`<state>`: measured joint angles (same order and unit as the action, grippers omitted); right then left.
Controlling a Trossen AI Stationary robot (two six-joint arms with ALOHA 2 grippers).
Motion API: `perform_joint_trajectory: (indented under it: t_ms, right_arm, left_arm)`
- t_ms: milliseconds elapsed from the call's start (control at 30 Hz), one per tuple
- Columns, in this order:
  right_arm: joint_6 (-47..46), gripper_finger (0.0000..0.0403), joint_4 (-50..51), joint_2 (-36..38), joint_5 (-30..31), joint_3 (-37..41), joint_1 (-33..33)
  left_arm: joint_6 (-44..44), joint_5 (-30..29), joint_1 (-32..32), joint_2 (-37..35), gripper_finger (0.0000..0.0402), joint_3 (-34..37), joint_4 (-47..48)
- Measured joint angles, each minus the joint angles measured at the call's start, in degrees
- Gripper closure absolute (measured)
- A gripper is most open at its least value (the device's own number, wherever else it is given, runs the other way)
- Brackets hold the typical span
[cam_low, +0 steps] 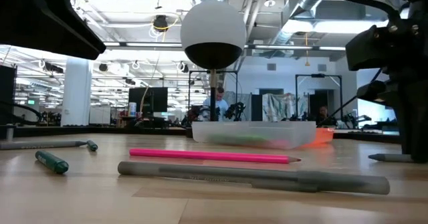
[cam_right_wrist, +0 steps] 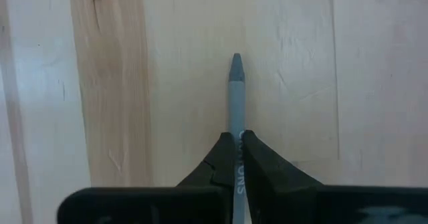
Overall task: Pick & place school supplies into a supply box
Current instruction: Put the gray pen into the orange supply box
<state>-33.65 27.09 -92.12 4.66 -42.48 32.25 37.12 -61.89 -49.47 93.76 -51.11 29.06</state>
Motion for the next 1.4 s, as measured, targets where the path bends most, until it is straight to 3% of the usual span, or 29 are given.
perform_joint_trajectory:
  t_ms: [300, 600, 867, 1133, 1400]
  right_arm:
    - [4.32, 0.0402, 1.05, -0.14, 1.83, -1.68, 0.64]
    - [14.07, 0.0402, 3.13, -0.28, 12.52, -8.94, 0.16]
    - [13.11, 0.0402, 1.73, -0.18, 22.60, -12.23, -9.53]
    - [18.71, 0.0402, -2.25, -0.13, 22.25, -12.55, -22.71]
    - [23.60, 0.0397, -5.50, -0.11, 16.53, -12.57, -31.11]
  left_arm:
    - [0.02, 0.00, 0.00, 0.00, 0.0267, 0.00, -0.01]
    - [0.01, 0.02, 0.02, 0.00, 0.0267, 0.00, 0.00]
    - [0.01, 0.02, 0.02, 0.00, 0.0267, 0.00, -0.02]
    - [0.00, 0.02, 0.02, 0.00, 0.0267, 0.00, -0.02]
    - [0.01, 0.02, 0.01, 0.00, 0.0267, 0.00, -0.04]
